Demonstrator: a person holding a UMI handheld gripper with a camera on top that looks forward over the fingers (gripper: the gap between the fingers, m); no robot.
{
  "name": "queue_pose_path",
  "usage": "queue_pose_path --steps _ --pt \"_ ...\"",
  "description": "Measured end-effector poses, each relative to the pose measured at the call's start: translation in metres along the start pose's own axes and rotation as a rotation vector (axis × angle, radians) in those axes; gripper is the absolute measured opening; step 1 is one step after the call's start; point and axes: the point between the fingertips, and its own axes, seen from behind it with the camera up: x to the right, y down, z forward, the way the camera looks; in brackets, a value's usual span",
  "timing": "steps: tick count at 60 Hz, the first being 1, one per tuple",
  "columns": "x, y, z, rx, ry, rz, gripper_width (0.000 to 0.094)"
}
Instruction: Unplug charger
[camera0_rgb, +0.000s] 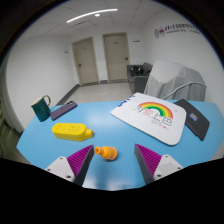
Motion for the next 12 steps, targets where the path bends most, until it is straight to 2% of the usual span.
queue_pose_path --steps 12 --pt "0.025 0.001 -0.082 0.077 -0.013 0.028 0.0836"
